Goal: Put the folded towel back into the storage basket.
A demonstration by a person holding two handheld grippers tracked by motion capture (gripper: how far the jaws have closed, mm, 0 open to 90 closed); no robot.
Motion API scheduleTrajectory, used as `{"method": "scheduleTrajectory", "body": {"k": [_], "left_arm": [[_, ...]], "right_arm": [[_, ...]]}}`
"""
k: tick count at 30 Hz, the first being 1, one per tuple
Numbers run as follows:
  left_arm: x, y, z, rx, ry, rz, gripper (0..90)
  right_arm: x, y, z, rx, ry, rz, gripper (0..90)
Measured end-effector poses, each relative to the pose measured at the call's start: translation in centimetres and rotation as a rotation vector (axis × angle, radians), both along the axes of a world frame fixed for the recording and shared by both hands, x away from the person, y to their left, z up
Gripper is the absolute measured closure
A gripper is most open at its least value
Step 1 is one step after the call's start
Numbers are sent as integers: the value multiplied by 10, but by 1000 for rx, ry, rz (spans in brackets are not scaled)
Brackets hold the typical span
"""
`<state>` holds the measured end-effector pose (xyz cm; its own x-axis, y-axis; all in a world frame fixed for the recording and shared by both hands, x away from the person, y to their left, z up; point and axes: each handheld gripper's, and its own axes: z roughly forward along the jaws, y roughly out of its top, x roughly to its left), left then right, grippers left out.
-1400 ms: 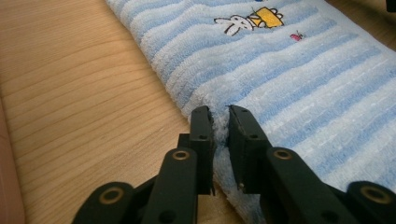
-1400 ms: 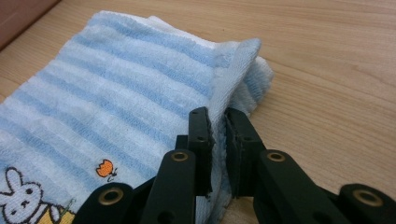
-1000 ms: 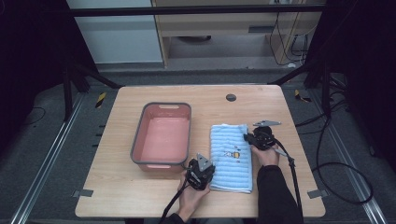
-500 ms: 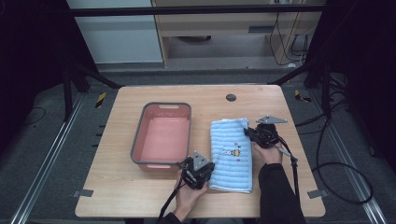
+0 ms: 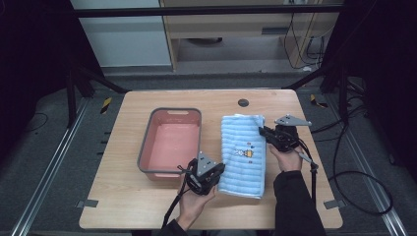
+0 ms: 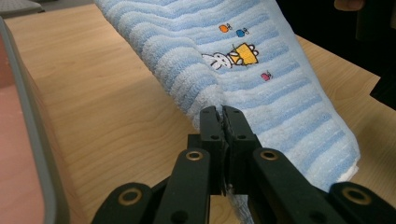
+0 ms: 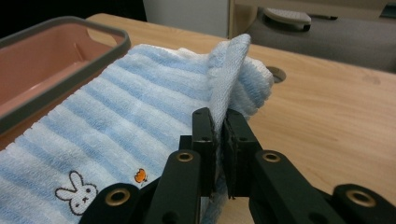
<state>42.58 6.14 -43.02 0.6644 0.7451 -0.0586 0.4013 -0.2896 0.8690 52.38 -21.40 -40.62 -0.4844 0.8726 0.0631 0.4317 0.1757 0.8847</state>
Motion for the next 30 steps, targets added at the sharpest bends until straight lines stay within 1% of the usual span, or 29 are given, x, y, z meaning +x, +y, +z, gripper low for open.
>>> {"method": "scheduleTrajectory", "body": {"k": [2, 3, 4, 5, 7, 9, 10, 11, 12, 13, 15, 16, 17, 18, 19, 22, 26, 27, 30], "left_arm": [[0, 1, 5, 6, -9, 0, 876], [0, 2, 8, 7, -14, 2, 877], [-1, 2, 9, 4, -18, 6, 877], [-1, 3, 12, 14, -25, 2, 876], [-1, 5, 17, 9, -31, 5, 877], [0, 7, 21, 9, -39, 9, 876], [0, 9, 24, 5, -45, 11, 876], [0, 10, 26, 1, -49, 14, 876], [0, 11, 28, -5, -49, 14, 876], [0, 12, 30, -5, -54, 13, 876], [-1, 14, 33, 4, -66, 12, 877], [-1, 15, 35, 5, -69, 11, 877], [-2, 17, 38, -3, -75, 14, 877], [-2, 17, 38, -3, -75, 14, 877], [-2, 18, 39, -6, -76, 16, 877], [-1, 21, 44, -8, -84, 20, 877], [2, 29, 52, -18, -94, 28, 877], [3, 31, 54, -19, -97, 31, 877], [4, 38, 61, -22, -109, 42, 877]], "right_arm": [[-1, 2, 7, -3, -12, 0, 845], [-1, 4, 13, -4, -24, 2, 845], [-1, 4, 13, -4, -24, 2, 845], [-2, 5, 16, -5, -27, 2, 845], [-2, 8, 24, -4, -37, 3, 845], [-2, 9, 26, -6, -42, 3, 845], [-2, 11, 32, -3, -48, 4, 845], [-2, 11, 32, -3, -48, 4, 845], [-1, 13, 37, -4, -56, 7, 845], [-1, 13, 37, -4, -56, 7, 845], [-1, 18, 45, -8, -69, 13, 845], [-1, 18, 45, -8, -69, 13, 845], [-1, 22, 50, -8, -75, 16, 846], [-1, 24, 52, -9, -78, 16, 846], [-1, 24, 52, -9, -78, 16, 846], [0, 29, 59, -12, -84, 18, 847], [4, 38, 70, -18, -95, 21, 848], [4, 38, 70, -18, -95, 21, 848], [6, 43, 77, -16, -103, 25, 848]]}}
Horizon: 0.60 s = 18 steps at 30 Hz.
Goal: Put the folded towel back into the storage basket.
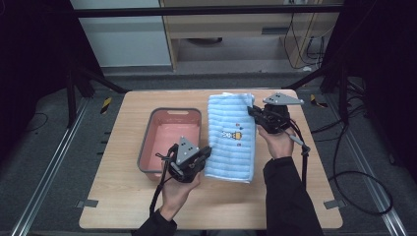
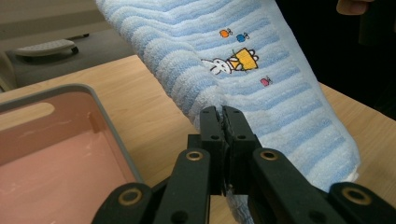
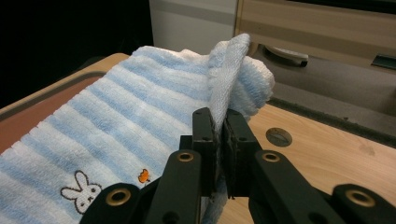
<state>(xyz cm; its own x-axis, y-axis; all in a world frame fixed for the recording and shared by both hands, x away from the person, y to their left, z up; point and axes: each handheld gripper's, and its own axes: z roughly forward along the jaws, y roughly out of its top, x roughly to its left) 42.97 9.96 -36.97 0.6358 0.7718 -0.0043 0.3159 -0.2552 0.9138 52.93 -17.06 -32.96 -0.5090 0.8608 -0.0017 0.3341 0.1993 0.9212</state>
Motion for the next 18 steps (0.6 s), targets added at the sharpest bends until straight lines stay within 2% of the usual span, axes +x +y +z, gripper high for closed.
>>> {"method": "scheduleTrajectory", "body": {"k": [18], "left_arm": [[1, 40, 20, -35, -45, 54, 878]], "right_arm": [[9, 44, 26, -4, -41, 48, 848]]}}
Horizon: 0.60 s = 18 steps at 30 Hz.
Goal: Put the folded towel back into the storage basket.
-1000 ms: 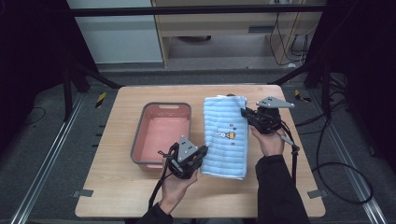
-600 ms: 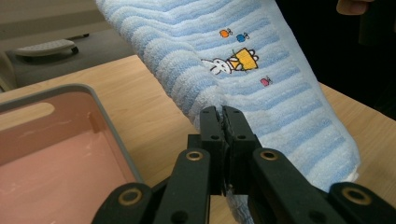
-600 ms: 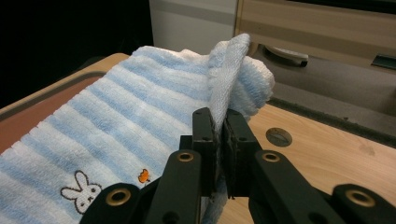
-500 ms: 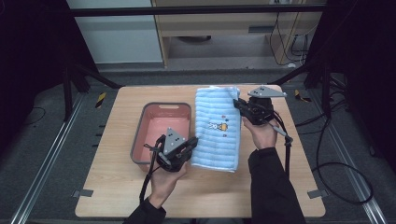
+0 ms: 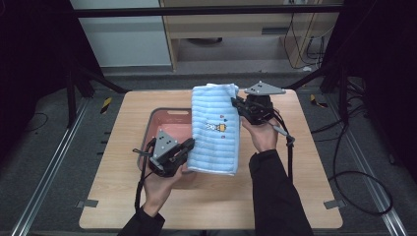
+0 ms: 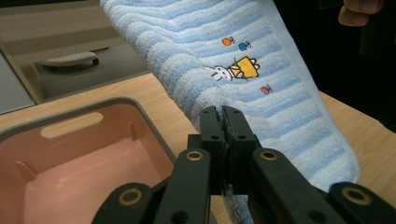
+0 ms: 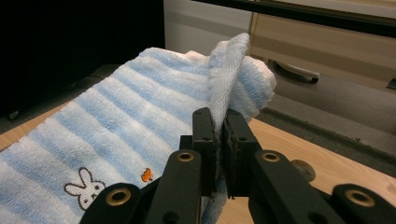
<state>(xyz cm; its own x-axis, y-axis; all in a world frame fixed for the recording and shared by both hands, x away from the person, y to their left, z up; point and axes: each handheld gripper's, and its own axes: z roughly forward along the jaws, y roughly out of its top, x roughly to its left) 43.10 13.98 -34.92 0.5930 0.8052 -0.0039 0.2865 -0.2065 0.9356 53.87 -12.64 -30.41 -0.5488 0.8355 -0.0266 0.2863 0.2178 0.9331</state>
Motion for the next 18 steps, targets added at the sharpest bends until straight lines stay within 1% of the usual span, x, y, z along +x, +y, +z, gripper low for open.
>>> {"method": "scheduleTrajectory", "body": {"k": [8, 13, 18], "left_arm": [[0, 20, 9, -6, -13, 30, 878], [-2, 33, 12, 0, -26, 54, 878], [-1, 46, 14, -14, -30, 80, 879]], "right_arm": [[5, 20, 7, 2, -14, 25, 849], [10, 33, 6, 15, -11, 35, 849], [13, 51, 5, 18, -11, 59, 849]]}}
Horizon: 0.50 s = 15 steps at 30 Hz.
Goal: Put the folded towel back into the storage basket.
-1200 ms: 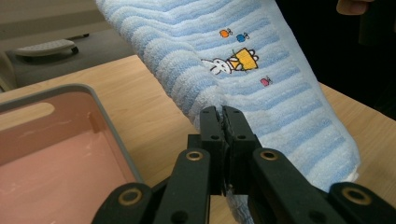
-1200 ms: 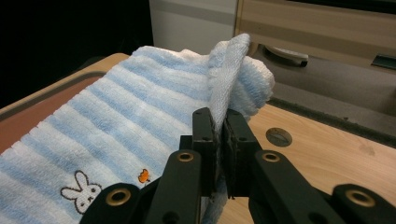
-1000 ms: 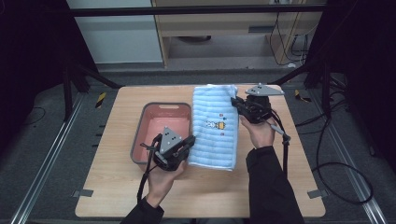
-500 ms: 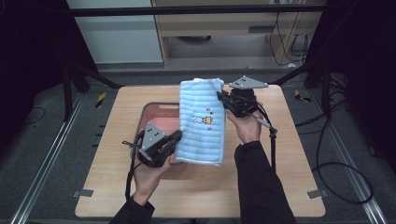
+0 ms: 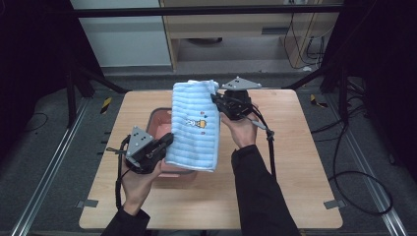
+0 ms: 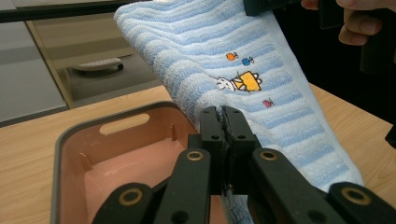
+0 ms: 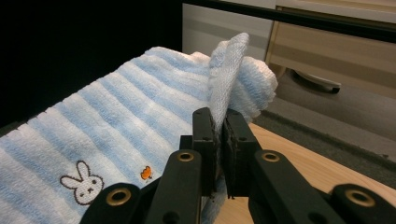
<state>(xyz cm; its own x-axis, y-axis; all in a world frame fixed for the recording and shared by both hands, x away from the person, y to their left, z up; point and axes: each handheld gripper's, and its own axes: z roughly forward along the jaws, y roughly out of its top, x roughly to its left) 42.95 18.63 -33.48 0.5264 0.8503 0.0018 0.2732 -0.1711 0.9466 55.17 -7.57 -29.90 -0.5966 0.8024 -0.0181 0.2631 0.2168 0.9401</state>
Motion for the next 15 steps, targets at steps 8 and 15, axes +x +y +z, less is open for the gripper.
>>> {"method": "scheduleTrajectory", "body": {"k": [8, 15], "left_arm": [[1, 20, -2, 1, 3, 36, 879], [3, 34, -3, 11, 5, 59, 879]], "right_arm": [[7, 22, 1, 3, 0, 19, 849], [14, 39, 1, 9, -8, 39, 849]]}}
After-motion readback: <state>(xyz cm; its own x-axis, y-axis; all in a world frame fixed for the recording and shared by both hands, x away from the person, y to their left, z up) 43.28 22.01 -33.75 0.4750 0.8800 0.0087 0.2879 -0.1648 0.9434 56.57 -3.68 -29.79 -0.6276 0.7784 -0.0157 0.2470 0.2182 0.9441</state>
